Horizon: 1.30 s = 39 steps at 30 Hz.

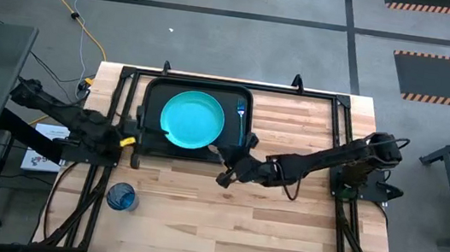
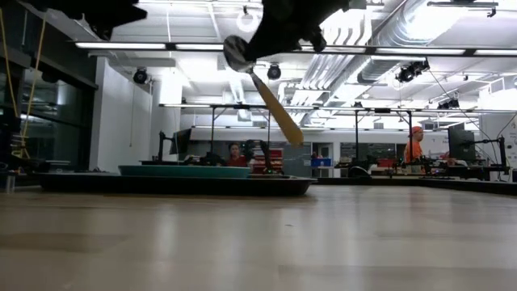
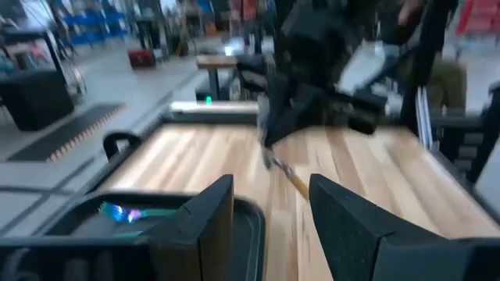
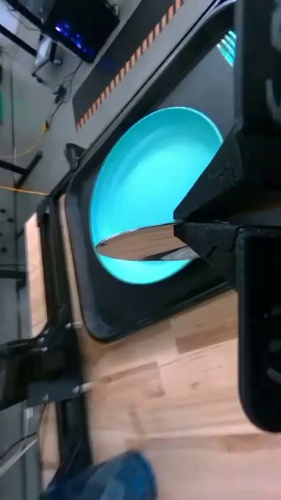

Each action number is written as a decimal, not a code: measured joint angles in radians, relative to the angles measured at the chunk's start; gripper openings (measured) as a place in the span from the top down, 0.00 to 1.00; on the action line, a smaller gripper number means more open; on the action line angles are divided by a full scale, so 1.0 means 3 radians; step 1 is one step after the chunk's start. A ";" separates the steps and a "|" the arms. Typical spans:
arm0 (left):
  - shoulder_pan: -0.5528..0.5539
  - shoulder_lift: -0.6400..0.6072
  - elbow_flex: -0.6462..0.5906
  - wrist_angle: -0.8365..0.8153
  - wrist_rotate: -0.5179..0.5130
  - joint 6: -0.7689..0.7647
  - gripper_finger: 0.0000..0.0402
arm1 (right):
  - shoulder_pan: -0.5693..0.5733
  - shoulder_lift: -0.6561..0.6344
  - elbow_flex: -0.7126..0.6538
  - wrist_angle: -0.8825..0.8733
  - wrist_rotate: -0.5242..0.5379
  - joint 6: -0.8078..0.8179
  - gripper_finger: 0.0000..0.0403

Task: Pick and place plate/cup/fork/spoon on tray
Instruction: Put the orange spoon on the black serving tray beside the blue fork

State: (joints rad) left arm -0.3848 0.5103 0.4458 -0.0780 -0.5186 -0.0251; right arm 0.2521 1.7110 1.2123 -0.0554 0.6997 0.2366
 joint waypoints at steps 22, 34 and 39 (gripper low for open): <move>-0.0183 -0.0610 -0.0186 0.0084 -0.0002 0.0186 0.61 | 0.0093 -0.0906 -0.1043 -0.0249 0.0455 0.0876 1.00; -0.0181 -0.0594 -0.0185 0.0226 -0.0003 0.0363 0.61 | 0.0033 -0.1911 -0.3029 0.2741 0.0006 0.0880 1.00; -0.0181 -0.0571 -0.0185 0.0259 -0.0003 0.0389 0.61 | -0.0247 -0.1705 -0.2955 0.2811 -0.0371 0.1135 1.00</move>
State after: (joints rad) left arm -0.4391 0.3390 0.3904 -0.0004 -0.5194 0.0916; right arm 0.1779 1.1995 0.3259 0.7879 0.5882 0.5772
